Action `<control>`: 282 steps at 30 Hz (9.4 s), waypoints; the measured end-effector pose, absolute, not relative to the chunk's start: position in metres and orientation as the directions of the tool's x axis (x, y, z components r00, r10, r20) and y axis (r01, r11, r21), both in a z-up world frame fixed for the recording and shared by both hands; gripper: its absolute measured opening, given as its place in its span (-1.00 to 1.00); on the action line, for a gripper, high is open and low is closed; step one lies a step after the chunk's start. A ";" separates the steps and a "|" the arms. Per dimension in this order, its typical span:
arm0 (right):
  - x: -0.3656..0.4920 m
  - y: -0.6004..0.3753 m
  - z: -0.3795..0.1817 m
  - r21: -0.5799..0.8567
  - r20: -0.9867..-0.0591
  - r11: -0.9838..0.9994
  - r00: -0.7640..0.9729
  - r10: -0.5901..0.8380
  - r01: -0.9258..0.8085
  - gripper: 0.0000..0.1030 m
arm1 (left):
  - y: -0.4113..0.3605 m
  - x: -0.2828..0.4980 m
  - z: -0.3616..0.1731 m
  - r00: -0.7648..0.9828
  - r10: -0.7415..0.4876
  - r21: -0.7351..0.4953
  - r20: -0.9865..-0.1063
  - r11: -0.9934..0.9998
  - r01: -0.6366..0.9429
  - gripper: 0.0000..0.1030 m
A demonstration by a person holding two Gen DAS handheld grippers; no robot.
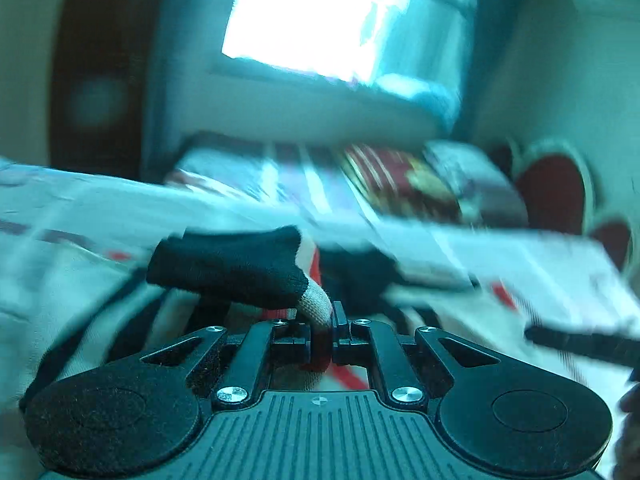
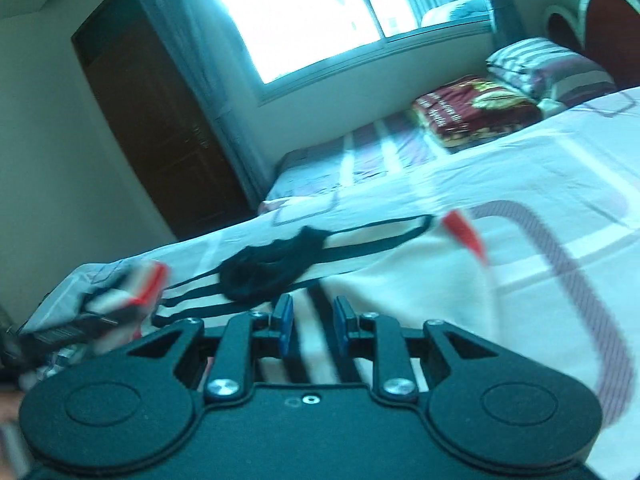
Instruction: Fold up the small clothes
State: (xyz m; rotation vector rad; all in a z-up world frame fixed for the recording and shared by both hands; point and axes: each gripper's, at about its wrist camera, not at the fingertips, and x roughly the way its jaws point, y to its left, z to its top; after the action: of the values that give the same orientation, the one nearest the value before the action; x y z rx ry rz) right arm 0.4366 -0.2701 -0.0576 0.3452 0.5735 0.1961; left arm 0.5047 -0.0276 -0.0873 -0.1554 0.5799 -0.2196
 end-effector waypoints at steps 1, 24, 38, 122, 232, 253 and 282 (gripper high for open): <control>0.434 -0.277 -0.058 0.373 -0.497 0.924 0.824 0.273 -0.081 -0.54 | -0.047 0.508 -0.093 0.797 -0.265 -0.195 -0.542 0.963 0.187 -0.83; 0.457 -0.163 -0.087 -0.042 -0.612 0.902 0.725 0.317 -0.430 -0.11 | 0.098 0.426 -0.113 0.768 0.085 0.046 -0.635 0.996 -0.072 -0.22; 0.460 -0.195 -0.079 0.029 -0.536 0.957 0.804 0.258 -0.288 -0.79 | 0.106 0.449 -0.129 0.761 0.052 -0.049 -0.646 0.993 -0.110 -0.25; 0.480 -0.258 -0.078 0.235 -0.520 0.939 0.784 0.338 -0.250 -0.60 | 0.072 0.525 -0.099 0.858 0.015 0.122 -0.513 0.991 0.056 0.58; 0.547 -0.382 -0.127 0.784 -0.406 0.616 0.813 0.418 0.075 -0.16 | 0.154 0.595 -0.153 0.785 -0.421 -0.747 -0.455 0.659 -0.080 -0.13; 0.581 -0.292 -0.096 0.196 -0.647 0.966 0.718 0.258 -0.170 -0.36 | 0.109 0.644 -0.116 0.633 -0.278 -0.162 -0.722 0.958 0.235 -0.27; 0.578 -0.181 -0.088 0.001 -0.613 0.896 0.707 0.352 -0.444 0.04 | 0.002 0.595 -0.075 0.627 -0.429 -0.071 -0.651 0.856 0.512 0.04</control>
State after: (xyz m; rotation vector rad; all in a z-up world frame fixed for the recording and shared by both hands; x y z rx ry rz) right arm 0.5777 -0.1805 -0.0876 -0.1509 0.6485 0.4439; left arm 0.5950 0.0022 -0.0749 0.1250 0.7124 -0.5406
